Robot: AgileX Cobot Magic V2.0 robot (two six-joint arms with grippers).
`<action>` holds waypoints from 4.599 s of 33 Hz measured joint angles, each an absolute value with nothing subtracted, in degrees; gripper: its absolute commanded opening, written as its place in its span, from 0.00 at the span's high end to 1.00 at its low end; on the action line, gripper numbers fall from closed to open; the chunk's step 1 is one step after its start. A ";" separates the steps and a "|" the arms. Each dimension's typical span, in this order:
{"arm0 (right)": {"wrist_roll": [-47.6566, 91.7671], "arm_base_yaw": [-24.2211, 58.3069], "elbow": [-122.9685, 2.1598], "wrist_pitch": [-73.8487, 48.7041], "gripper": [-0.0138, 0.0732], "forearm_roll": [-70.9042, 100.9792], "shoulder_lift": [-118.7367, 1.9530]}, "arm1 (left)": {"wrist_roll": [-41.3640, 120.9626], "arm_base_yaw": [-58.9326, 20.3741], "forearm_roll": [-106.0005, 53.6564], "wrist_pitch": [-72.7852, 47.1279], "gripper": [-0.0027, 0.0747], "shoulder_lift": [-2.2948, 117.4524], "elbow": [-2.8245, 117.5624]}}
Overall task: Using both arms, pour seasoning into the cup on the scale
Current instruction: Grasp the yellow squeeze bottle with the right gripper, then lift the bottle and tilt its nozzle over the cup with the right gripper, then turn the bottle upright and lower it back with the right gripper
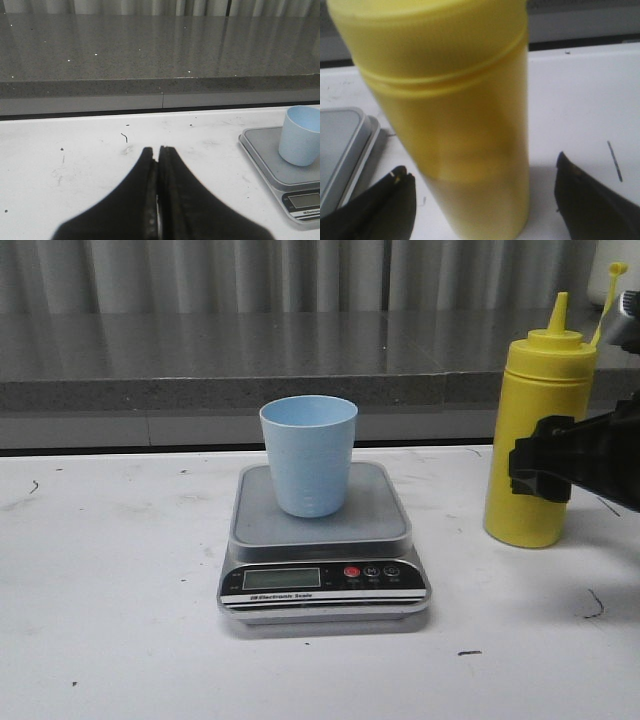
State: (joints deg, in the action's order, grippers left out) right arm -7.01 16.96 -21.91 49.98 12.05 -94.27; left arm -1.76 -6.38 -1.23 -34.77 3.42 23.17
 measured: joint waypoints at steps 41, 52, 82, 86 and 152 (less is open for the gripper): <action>-8.07 17.04 -34.10 57.57 0.71 10.17 -109.34 | -1.76 -6.38 -1.23 -34.77 0.99 3.42 23.17; 19.26 17.04 -43.54 45.07 0.71 8.32 -97.73 | -1.76 -6.38 -1.23 -34.77 0.99 3.42 23.17; 93.84 17.55 -54.45 34.89 0.75 -8.32 -96.71 | -1.76 -6.38 -1.23 -34.77 0.99 3.42 23.17; 94.81 17.55 -54.71 34.68 0.75 -8.42 -96.71 | -1.76 -6.38 -1.23 -34.77 0.99 3.42 23.17; 19.83 23.05 -40.27 32.14 0.75 36.45 -93.98 | -1.76 -6.38 -1.23 -34.77 0.99 3.42 23.17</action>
